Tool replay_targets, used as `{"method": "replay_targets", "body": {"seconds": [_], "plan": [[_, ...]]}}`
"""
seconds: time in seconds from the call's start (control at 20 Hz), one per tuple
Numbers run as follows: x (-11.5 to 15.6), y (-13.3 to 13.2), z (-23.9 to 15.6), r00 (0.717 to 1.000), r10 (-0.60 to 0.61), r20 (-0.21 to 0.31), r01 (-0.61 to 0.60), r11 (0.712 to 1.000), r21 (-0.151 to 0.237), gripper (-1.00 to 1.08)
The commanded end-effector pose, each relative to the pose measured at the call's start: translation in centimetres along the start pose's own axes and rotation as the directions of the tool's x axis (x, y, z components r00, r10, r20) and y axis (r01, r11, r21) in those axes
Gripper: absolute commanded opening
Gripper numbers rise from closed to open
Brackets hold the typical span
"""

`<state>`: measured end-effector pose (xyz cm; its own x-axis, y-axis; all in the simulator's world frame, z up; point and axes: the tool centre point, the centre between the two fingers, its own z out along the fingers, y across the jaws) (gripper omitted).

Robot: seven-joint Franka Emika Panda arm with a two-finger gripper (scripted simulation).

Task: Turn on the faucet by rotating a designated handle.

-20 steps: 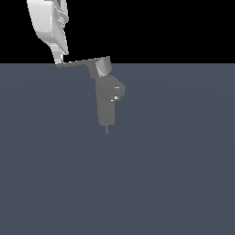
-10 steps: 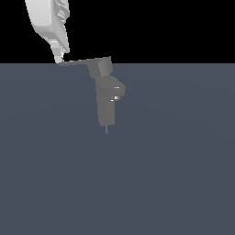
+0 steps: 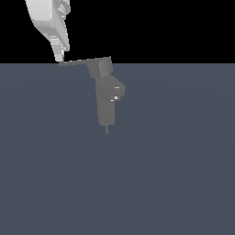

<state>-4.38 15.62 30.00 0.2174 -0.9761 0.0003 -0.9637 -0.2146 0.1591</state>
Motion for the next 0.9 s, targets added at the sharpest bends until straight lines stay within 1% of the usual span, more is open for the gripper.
{"method": "replay_targets", "body": {"seconds": [0.0, 0.85], "plan": [[1.5, 0.8, 0.5, 1.000, 0.015, 0.000, -0.015, 1.000, -0.013, -1.00], [5.5, 5.7, 1.2, 1.000, 0.014, 0.001, -0.013, 0.999, -0.032, -1.00]]}}
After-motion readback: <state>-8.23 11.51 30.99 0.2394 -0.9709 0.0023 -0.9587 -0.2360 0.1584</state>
